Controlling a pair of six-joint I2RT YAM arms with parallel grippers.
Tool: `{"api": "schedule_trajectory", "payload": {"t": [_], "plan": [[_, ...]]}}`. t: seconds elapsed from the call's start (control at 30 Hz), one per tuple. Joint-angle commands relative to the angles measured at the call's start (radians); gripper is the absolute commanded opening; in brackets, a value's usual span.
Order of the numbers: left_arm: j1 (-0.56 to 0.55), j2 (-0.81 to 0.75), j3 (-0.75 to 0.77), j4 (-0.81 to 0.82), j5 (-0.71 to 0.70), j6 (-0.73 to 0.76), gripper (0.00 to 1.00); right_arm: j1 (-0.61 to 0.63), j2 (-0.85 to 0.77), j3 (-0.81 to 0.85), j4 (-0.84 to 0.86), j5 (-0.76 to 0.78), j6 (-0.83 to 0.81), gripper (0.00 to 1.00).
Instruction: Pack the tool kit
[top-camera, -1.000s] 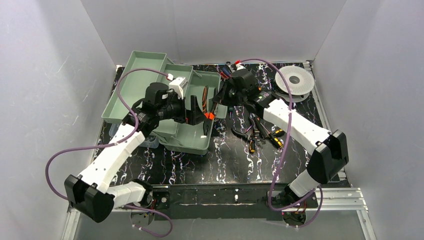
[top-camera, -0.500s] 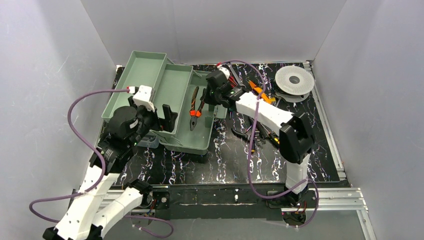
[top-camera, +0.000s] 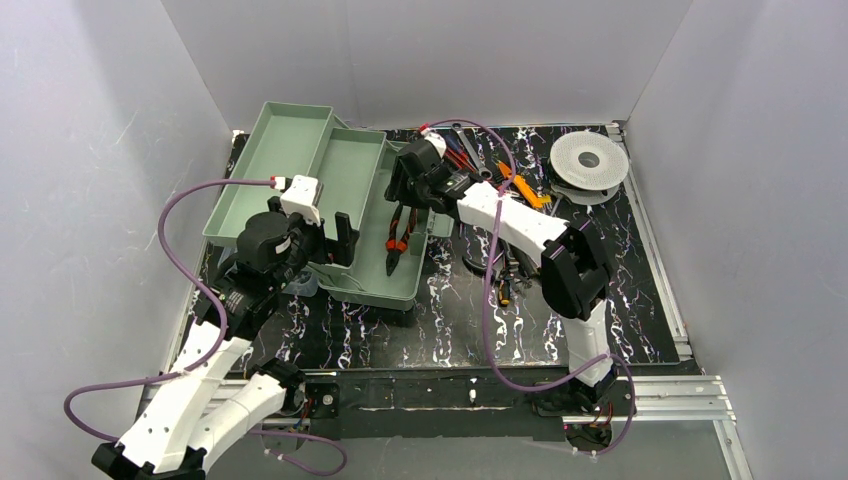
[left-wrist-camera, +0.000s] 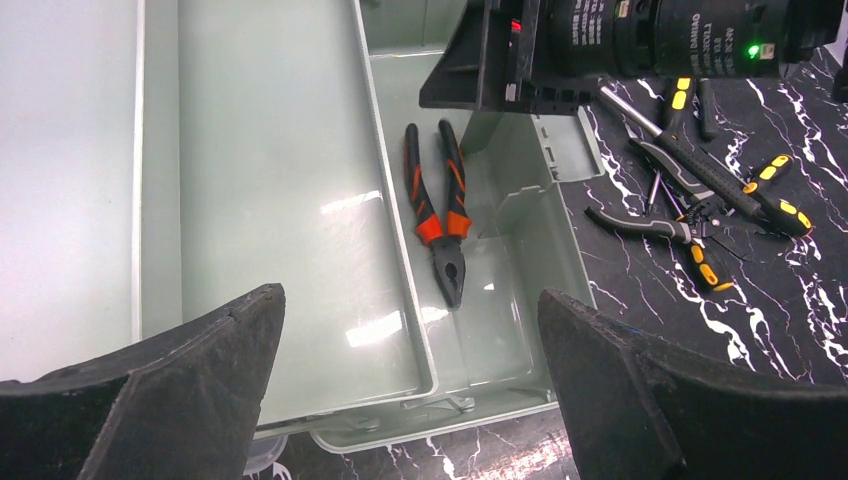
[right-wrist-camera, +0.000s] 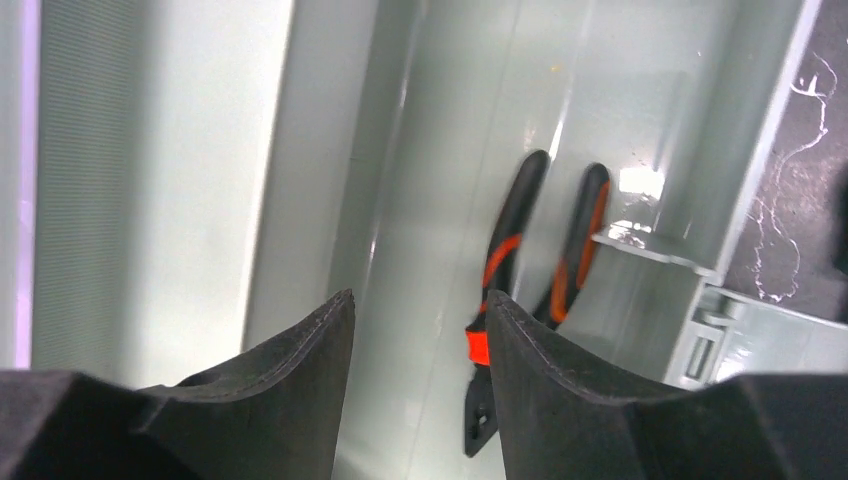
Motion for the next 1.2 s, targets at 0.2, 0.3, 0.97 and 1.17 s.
{"api": "schedule_trajectory", "payload": {"t": [0.2, 0.3, 0.97, 1.17], "plan": [[0.000, -0.004, 0.007, 0.004, 0.017, 0.025, 0.98, -0.015, -0.316, -0.173, 0.017, -0.111, -0.338, 0.57], [0.000, -0.004, 0.007, -0.001, -0.005, 0.028, 0.98, -0.019, -0.494, -0.398, 0.081, -0.137, -0.454, 0.57], [0.003, 0.030, 0.011, -0.004, 0.060, 0.024, 0.98, -0.052, -0.420, -0.609, -0.218, -0.113, -0.603, 0.65], [0.003, 0.032, 0.009, 0.000, 0.070, 0.030, 0.98, -0.057, -0.320, -0.555, -0.251, -0.013, -0.627, 0.67]]}}
